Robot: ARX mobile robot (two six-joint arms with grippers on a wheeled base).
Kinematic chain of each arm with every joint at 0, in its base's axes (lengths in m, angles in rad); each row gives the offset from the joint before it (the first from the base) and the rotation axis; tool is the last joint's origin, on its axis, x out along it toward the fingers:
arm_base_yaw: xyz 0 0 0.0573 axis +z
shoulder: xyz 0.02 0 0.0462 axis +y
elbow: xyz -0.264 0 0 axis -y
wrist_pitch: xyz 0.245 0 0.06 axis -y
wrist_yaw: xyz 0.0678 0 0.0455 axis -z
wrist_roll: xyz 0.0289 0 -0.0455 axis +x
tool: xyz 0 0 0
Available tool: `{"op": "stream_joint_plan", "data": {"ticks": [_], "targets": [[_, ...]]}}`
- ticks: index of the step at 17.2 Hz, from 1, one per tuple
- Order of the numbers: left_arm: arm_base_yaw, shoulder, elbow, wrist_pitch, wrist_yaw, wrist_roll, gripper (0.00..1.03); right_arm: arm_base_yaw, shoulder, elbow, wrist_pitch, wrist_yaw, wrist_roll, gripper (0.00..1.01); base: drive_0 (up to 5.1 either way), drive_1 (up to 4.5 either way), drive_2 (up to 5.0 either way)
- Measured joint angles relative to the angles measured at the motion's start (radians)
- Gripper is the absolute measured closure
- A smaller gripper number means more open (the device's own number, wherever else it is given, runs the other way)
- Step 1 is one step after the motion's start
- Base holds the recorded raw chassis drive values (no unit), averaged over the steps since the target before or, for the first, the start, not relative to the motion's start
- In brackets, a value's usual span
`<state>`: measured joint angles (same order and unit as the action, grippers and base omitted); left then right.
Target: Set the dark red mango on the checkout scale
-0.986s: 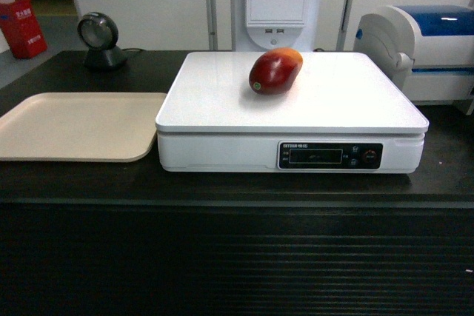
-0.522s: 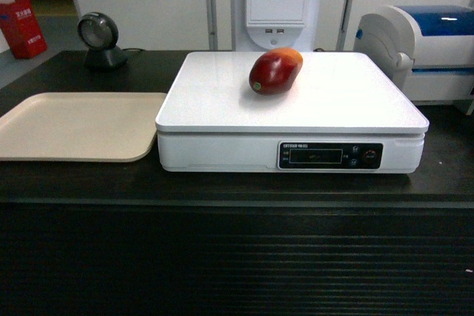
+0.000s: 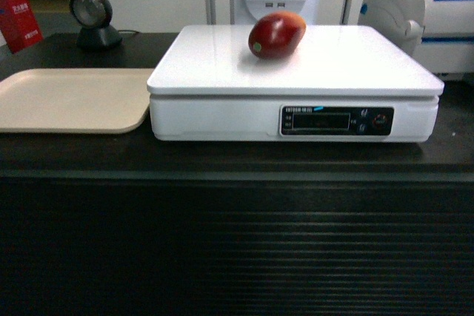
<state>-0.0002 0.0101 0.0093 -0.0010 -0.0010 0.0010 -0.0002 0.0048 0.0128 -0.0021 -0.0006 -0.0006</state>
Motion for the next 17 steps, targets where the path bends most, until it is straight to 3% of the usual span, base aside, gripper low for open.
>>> {"op": "stream_joint_plan", "data": {"ticks": [17], "targets": [[0.000, 0.000, 0.000, -0.002, 0.001, 0.000, 0.05, 0.000, 0.000, 0.000, -0.002, 0.001, 0.000, 0.03, 0.0, 0.00, 0.0]]}}
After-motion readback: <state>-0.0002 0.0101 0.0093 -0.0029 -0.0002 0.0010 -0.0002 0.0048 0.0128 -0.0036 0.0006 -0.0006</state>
